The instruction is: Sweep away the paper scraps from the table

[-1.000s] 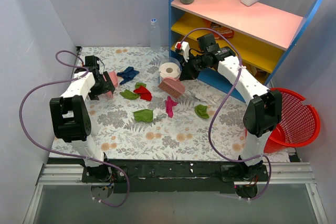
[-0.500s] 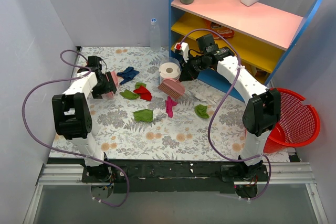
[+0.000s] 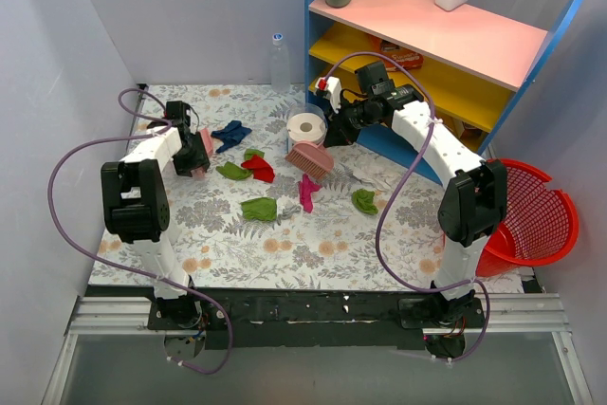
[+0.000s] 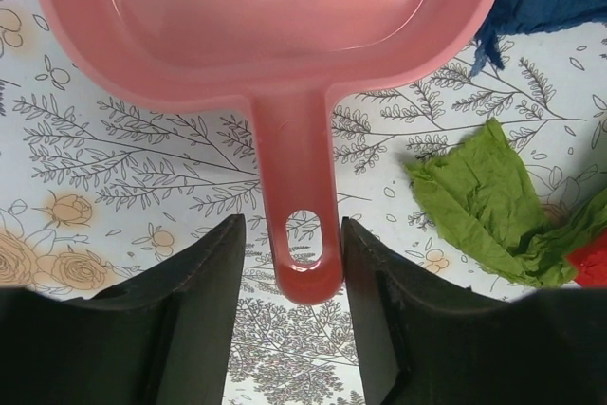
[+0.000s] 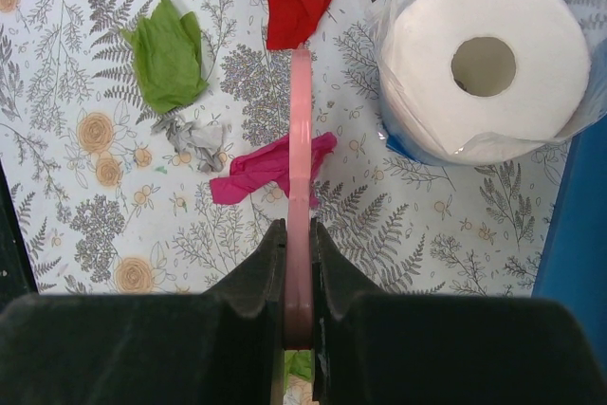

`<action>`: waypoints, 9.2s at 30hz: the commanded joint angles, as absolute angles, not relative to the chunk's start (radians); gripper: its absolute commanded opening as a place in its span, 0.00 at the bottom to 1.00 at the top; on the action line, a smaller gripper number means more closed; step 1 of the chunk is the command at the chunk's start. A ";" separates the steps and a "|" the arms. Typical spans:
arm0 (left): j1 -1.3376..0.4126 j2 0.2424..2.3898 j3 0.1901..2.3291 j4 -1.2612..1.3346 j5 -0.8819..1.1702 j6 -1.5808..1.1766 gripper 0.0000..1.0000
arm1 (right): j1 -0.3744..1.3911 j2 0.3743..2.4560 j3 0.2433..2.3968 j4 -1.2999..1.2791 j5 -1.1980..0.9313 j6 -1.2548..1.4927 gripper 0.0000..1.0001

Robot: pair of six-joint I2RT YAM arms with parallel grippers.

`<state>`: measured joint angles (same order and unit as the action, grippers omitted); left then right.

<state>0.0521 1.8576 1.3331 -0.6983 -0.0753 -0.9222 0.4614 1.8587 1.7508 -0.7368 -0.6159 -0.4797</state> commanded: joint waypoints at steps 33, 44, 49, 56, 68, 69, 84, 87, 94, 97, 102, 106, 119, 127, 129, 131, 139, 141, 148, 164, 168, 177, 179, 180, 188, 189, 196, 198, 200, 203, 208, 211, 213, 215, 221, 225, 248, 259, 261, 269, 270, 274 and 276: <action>0.049 1.770 1.252 -0.624 -0.147 -0.847 0.28 | 0.494 1.858 1.769 -0.733 -0.615 -0.509 0.01; 0.049 1.641 1.333 -0.689 -0.129 -0.828 0.00 | 0.494 1.760 1.707 -0.724 -0.580 -0.482 0.01; 0.023 1.580 1.356 -0.732 -0.031 -0.816 0.00 | 0.494 1.649 1.602 -0.719 -0.537 -0.477 0.01; -0.113 1.416 1.298 -0.816 0.277 -0.652 0.00 | 0.492 1.511 1.510 -0.683 -0.464 -0.468 0.01; -0.239 1.123 1.206 -1.192 0.457 -0.137 0.00 | 0.457 1.307 1.433 -0.673 -0.198 -0.250 0.01; -0.254 1.105 1.159 -1.193 0.456 -0.103 0.00 | 0.457 1.287 1.422 -0.695 -0.184 -0.258 0.01; -0.718 1.196 1.022 -0.990 0.324 -0.318 0.00 | 0.439 1.216 1.358 -0.802 0.179 -0.388 0.01; -0.774 1.229 1.008 -0.937 0.252 -0.336 0.00 | 0.440 1.223 1.355 -0.804 0.195 -0.402 0.01; -0.856 1.390 1.028 -0.864 0.081 -0.333 0.00 | 0.440 1.249 1.307 -0.723 0.229 -0.433 0.01; -0.870 1.463 1.080 -0.861 0.054 -0.351 0.00 | 0.440 1.269 1.299 -0.689 0.215 -0.440 0.01; -0.876 1.506 1.094 -0.836 0.035 -0.356 0.00 | 0.440 1.307 1.263 -0.641 0.195 -0.448 0.01; -0.876 1.540 1.115 -0.836 0.026 -0.360 0.00 | 0.442 1.330 1.218 -0.603 0.155 -0.468 0.01; -0.876 1.681 1.196 -0.835 0.078 -0.382 0.00 | 0.477 1.381 1.134 -0.587 -0.035 -0.465 0.01; -0.876 1.724 1.232 -0.824 0.077 -0.396 0.00 | 0.519 1.302 1.112 -0.727 -0.418 -0.292 0.01; -0.876 1.726 1.232 -0.824 0.080 -0.397 0.00 | 0.518 1.289 1.124 -0.752 -0.442 -0.282 0.01; -0.876 1.723 1.221 -0.822 0.084 -0.400 0.00 | 0.515 1.278 1.147 -0.771 -0.454 -0.287 0.01; -0.876 1.637 1.167 -0.833 0.051 -0.385 0.00 | 0.505 1.287 1.339 -0.841 -0.296 -0.357 0.01; -0.874 1.594 1.151 -0.836 0.038 -0.362 0.00 | 0.503 1.296 1.367 -0.851 -0.234 -0.373 0.01; -0.876 1.555 1.160 -0.923 0.028 -0.324 0.00 | 0.502 1.347 1.378 -0.732 -0.008 -0.385 0.01; -0.876 1.635 1.167 -0.934 0.046 -0.356 0.00 | 0.505 1.416 1.198 -0.696 -0.375 -0.150 0.01; -0.876 1.661 1.183 -0.917 0.057 -0.365 0.00 | 0.505 1.396 1.177 -0.686 -0.523 -0.095 0.01; -0.876 1.654 1.215 -0.885 0.078 -0.402 0.00 | 0.486 1.413 1.373 -0.787 -0.396 -0.149 0.01; -0.876 1.635 1.201 -0.865 0.069 -0.400 0.00 | 0.482 1.393 1.377 -0.792 -0.312 -0.199 0.01; -0.876 1.628 1.200 -0.859 0.069 -0.402 0.00 | 0.482 1.384 1.376 -0.802 -0.293 -0.215 0.01; -0.876 1.617 1.203 -0.836 0.049 -0.400 0.00 | 0.479 1.281 1.327 -0.815 -0.173 -0.302 0.01; -0.876 1.620 1.213 -0.835 0.046 -0.400 0.00 | 0.477 1.275 1.330 -0.818 -0.170 -0.311 0.01; -0.876 1.638 1.223 -0.805 0.028 -0.400 0.00 | 0.459 1.244 1.416 -0.853 -0.109 -0.340 0.01; -0.876 1.635 1.227 -0.802 0.028 -0.394 0.00 | 0.459 1.227 1.382 -0.839 -0.062 -0.353 0.01; -0.876 1.612 1.229 -0.790 0.018 -0.377 0.00 | 0.454 1.206 1.352 -0.825 -0.003 -0.354 0.01; -0.876 1.582 1.232 -0.785 0.012 -0.361 0.00 | 0.433 1.189 1.316 -0.824 0.045 -0.344 0.01; -0.876 1.554 1.276 -0.827 0.014 -0.348 0.00 | 0.413 1.201 1.434 -0.851 -0.066 -0.354 0.01; -0.876 1.552 1.350 -0.853 0.034 -0.338 0.00 | 0.413 1.218 1.552 -0.850 -0.077 -0.348 0.01; -0.876 1.566 1.434 -0.873 0.048 -0.330 0.00 | 0.413 1.227 1.627 -0.839 -0.092 -0.353 0.01; -0.885 1.600 1.498 -0.908 0.057 -0.322 0.00 | 0.411 1.226 1.687 -0.803 -0.086 -0.356 0.01; -0.928 1.699 1.748 -0.974 0.060 -0.322 0.00 | 0.413 1.264 1.859 -0.759 -0.046 -0.373 0.01; -0.974 1.764 1.887 -0.999 0.054 -0.331 0.00 | 0.413 1.279 1.934 -0.729 -0.045 -0.377 0.01; -1.178 2.046 2.330 -0.962 -0.090 -0.285 0.00 | 0.411 1.296 2.014 -0.667 0.023 -0.382 0.01; -1.204 2.103 2.362 -0.836 -0.233 -0.132 0.00 | 0.377 1.301 2.009 -0.650 0.031 -0.373 0.01; -1.210 2.117 2.365 -0.809 -0.256 -0.103 0.00 | 0.371 1.302 2.017 -0.653 0.025 -0.370 0.01; -1.246 2.209 2.428 -0.629 -0.354 0.136 0.00 | 0.342 1.305 2.017 -0.650 0.009 -0.350 0.01; -1.258 2.217 2.424 -0.583 -0.362 0.170 0.00 | 0.333 1.305 2.020 -0.646 0.008 -0.344 0.01; -1.278 2.246 2.404 -0.456 -0.397 0.342 0.00 | 0.314 1.313 2.042 -0.646 -0.024 -0.330 0.01; -1.282 2.246 2.332 -0.319 -0.436 0.533 0.00 | 0.307 1.316 2.046 -0.647 -0.028 -0.327 0.01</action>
<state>-1.2606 2.2650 2.3920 -0.5858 -0.3557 0.2062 0.3225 1.3190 1.9865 -0.7292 0.0006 -0.3519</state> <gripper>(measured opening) 0.293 0.134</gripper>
